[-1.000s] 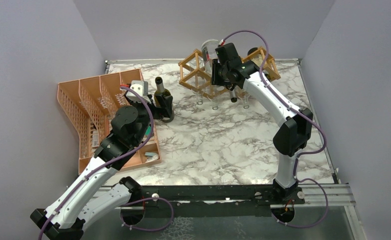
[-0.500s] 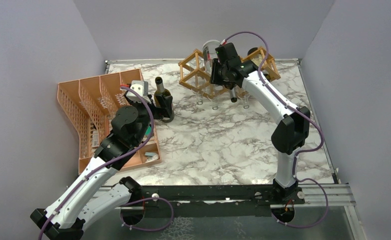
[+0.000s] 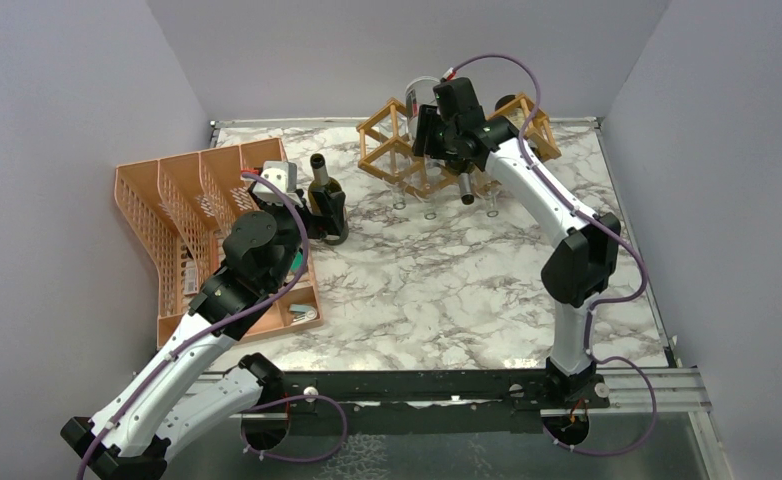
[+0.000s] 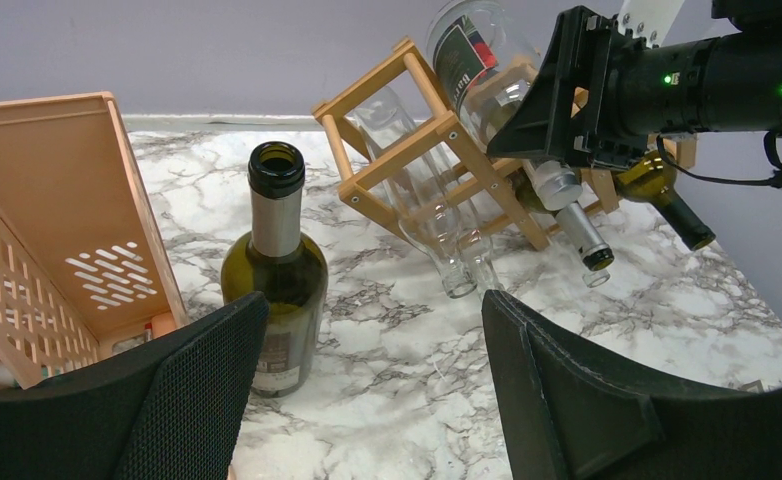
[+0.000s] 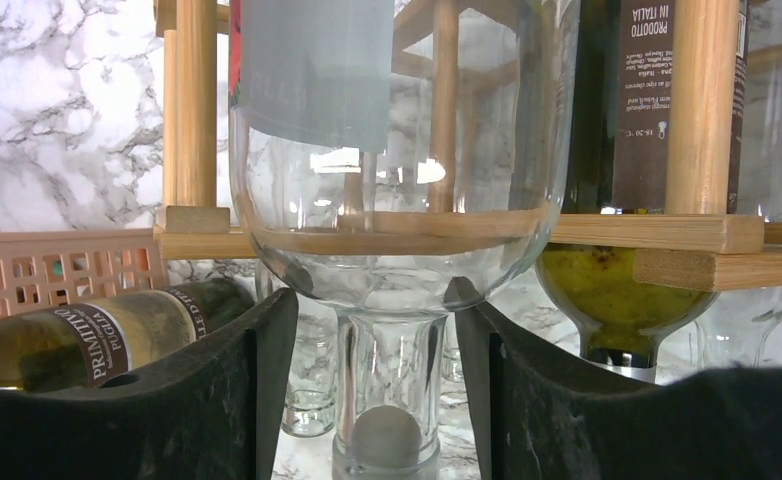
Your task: Put the wine bottle on the wine rack
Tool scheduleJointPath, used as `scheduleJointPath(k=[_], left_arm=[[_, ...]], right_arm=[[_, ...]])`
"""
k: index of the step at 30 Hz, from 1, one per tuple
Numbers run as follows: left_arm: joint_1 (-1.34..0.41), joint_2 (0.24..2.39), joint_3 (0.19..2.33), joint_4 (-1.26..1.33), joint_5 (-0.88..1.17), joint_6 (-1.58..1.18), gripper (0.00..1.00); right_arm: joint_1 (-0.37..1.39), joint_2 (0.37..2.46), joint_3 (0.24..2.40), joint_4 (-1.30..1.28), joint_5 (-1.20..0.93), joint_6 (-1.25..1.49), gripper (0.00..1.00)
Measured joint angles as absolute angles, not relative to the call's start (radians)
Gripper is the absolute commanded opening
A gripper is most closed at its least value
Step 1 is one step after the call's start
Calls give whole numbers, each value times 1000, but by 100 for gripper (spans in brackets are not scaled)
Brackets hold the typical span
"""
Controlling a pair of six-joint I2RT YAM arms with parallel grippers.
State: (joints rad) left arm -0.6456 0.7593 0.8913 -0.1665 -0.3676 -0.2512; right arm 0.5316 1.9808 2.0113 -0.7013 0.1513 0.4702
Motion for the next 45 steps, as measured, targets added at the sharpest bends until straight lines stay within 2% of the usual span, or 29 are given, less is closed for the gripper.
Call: scheduleJointPath(k=[7, 17, 26, 34, 45], left_arm=[[-646, 761, 891, -167, -369, -249, 84], [-646, 767, 925, -195, -399, -219, 84], [-646, 758, 1074, -220, -446, -159, 84], [-646, 701, 1137, -222, -496, -112, 84], [-646, 666, 1139, -224, -530, -96, 85]], right_arm=[[530, 1937, 1958, -659, 153, 466, 70], [532, 1735, 1854, -550, 146, 388, 70], [670, 1637, 1727, -341, 49, 269, 70], [823, 1686, 1705, -204, -33, 181, 72], [889, 1945, 1914, -154, -68, 124, 73]])
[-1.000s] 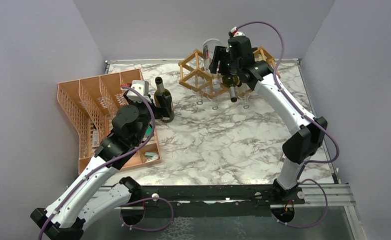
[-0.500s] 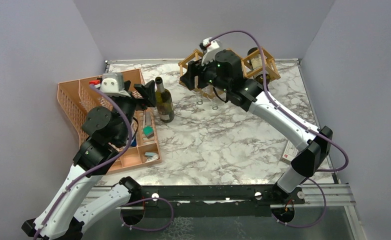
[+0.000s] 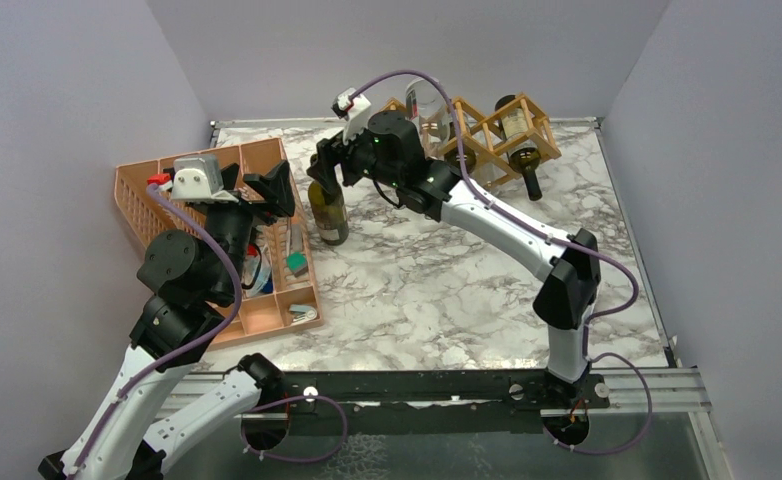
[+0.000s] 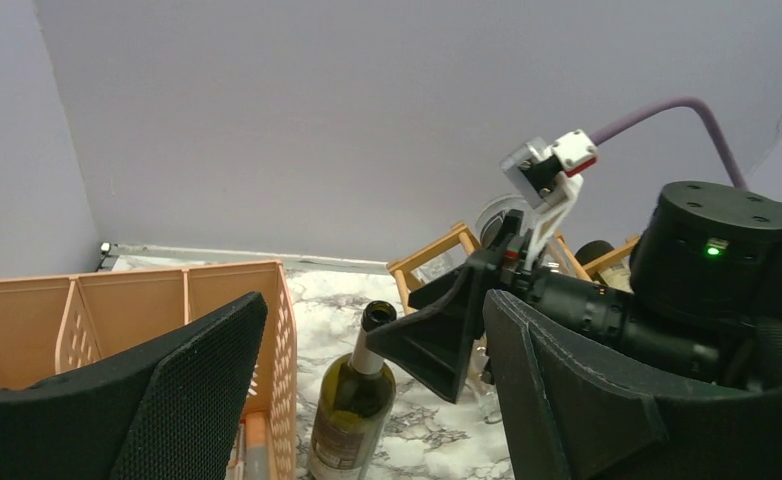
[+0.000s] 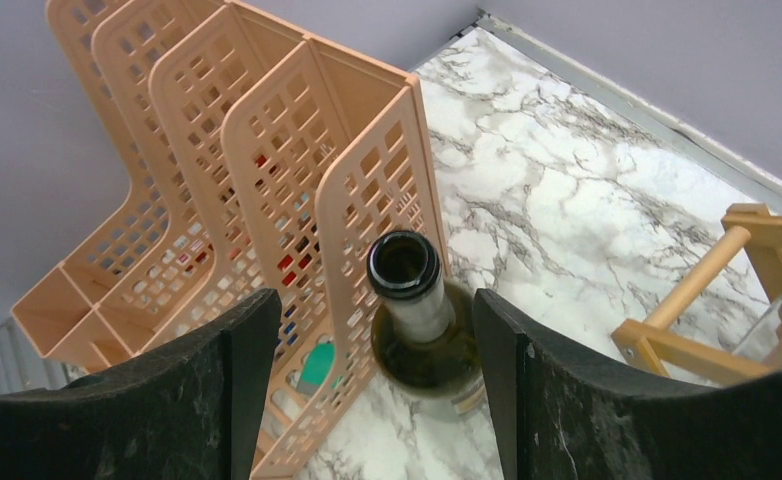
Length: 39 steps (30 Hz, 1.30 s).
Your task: Put the wine bottle on the wine rack
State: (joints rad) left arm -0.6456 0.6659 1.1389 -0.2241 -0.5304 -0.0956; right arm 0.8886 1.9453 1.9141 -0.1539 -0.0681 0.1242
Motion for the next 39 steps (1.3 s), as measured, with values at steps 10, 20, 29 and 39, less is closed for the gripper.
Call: scheduleJointPath(k=[10, 20, 29, 39], left_arm=[[-646, 666, 1139, -227, -533, -96, 87], [-646, 673, 1139, -228, -532, -105, 87], [-646, 688, 1138, -235, -532, -112, 88], [-646, 691, 1136, -236, -532, -113, 88]], right_arm=[[898, 2077, 2047, -167, -56, 81, 48], [902, 2080, 2033, -159, -57, 40, 56], [902, 2082, 2029, -159, -57, 30, 47], [902, 2083, 2018, -142, -56, 4, 12]])
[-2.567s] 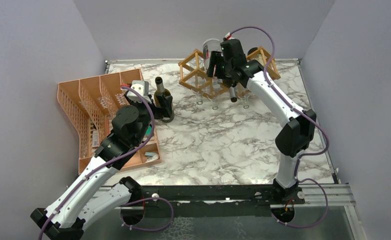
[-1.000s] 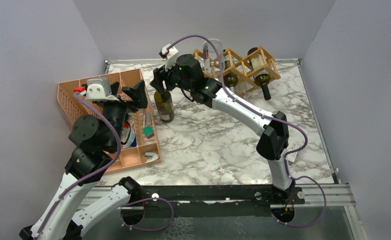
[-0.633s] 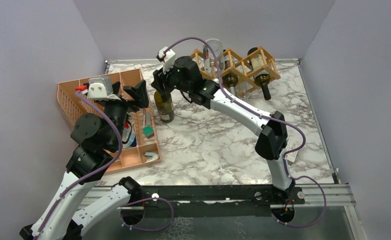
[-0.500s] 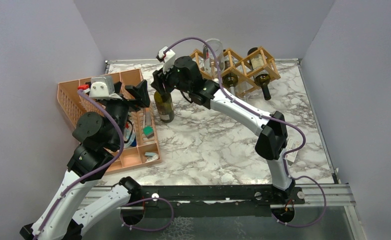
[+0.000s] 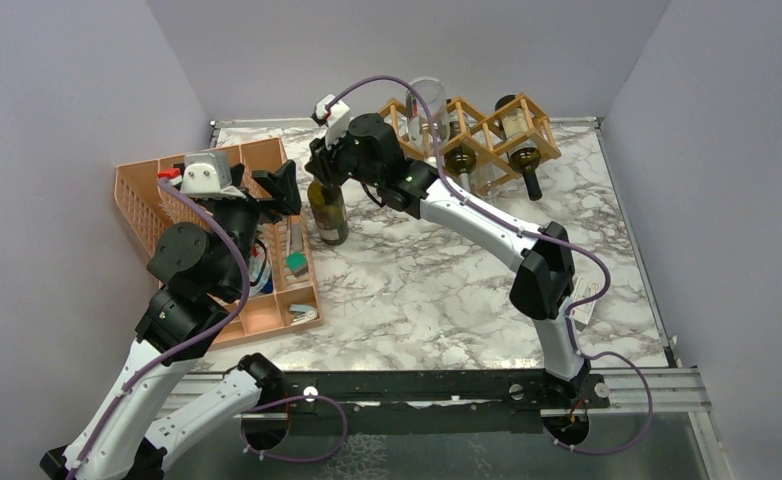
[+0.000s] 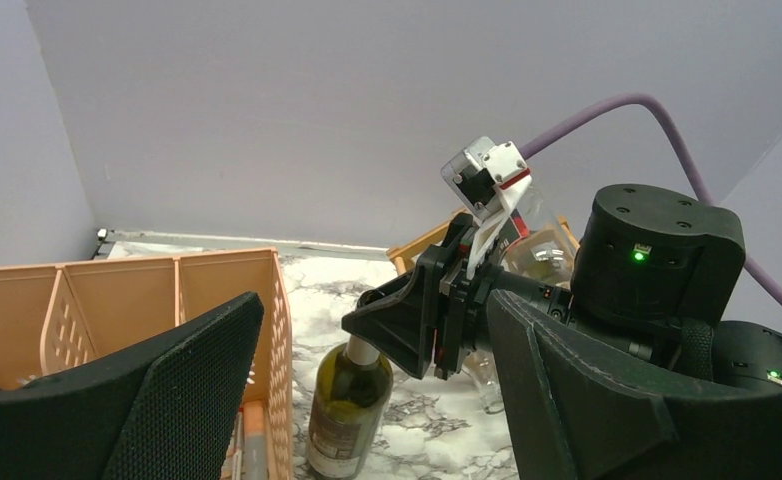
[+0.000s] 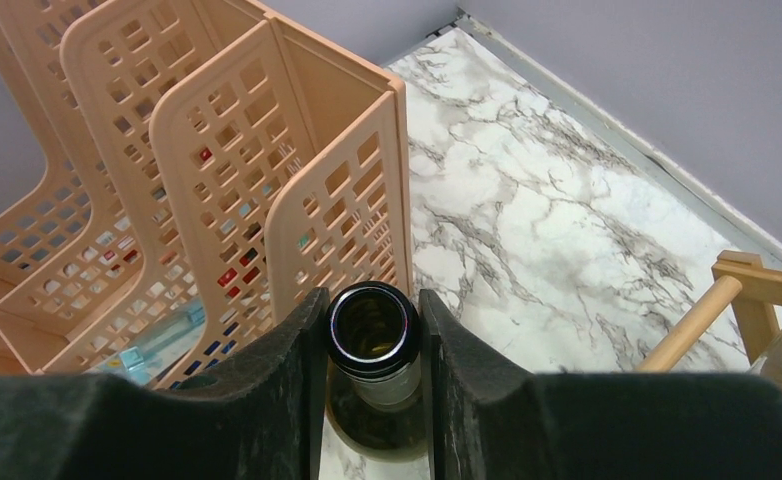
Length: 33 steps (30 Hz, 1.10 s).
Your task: Put the wine bottle on the wine rack
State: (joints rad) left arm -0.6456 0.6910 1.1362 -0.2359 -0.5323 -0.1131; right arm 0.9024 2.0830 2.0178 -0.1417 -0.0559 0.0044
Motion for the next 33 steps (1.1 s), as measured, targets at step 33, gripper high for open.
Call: scheduleJointPath(k=[33], left_arm=[[-646, 937, 915, -238, -316, -131, 92]], right_arm=[[904, 1410, 1175, -55, 49, 78, 1]])
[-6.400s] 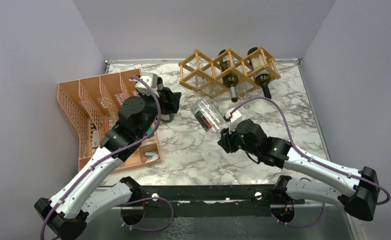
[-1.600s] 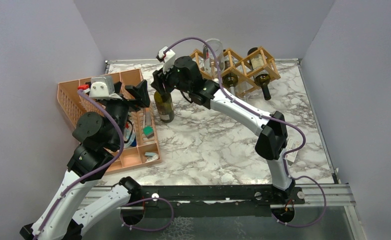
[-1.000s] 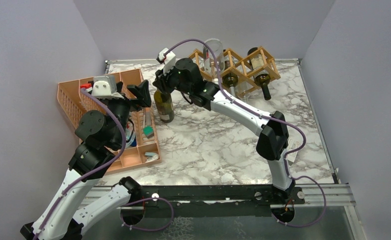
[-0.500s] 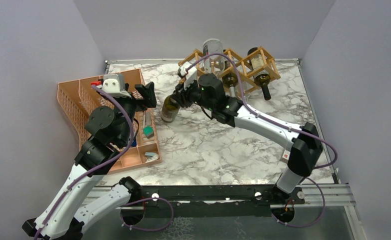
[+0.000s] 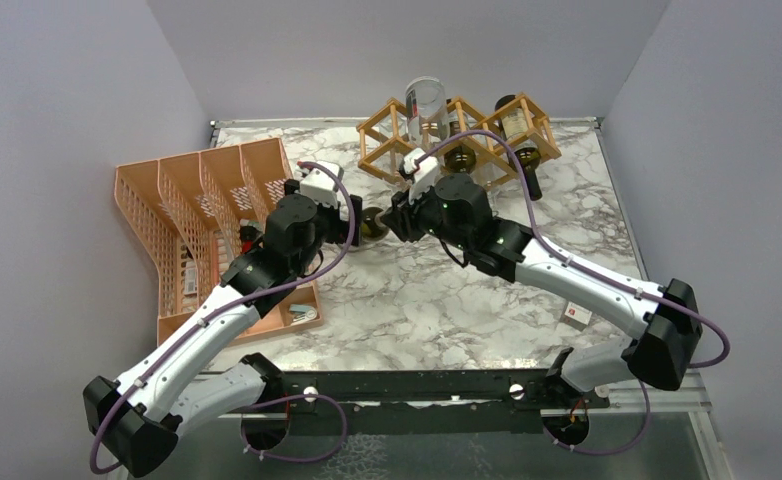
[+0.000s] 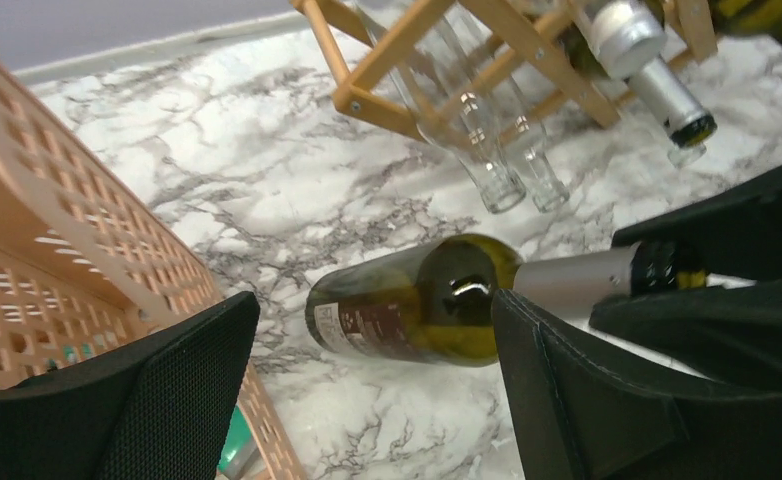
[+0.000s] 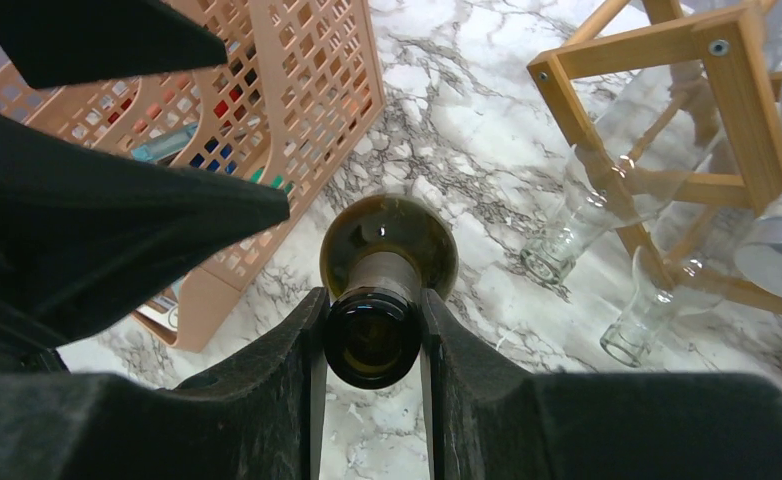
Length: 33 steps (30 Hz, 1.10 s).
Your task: Put the wine bottle on the wine rack
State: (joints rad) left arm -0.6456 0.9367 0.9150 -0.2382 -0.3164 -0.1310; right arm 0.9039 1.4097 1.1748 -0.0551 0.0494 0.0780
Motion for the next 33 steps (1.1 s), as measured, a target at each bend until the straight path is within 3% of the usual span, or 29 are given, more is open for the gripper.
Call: scheduleJointPath(k=[16, 25, 33], left_arm=[[-646, 894, 661, 2, 16, 45, 91], [-645, 893, 661, 36, 37, 49, 91], [-646, 908, 661, 36, 46, 29, 91]], right_arm=[[904, 1327, 1217, -220, 115, 155, 1], [904, 1320, 1253, -286, 114, 156, 1], [904, 1199, 1143, -301, 112, 149, 1]])
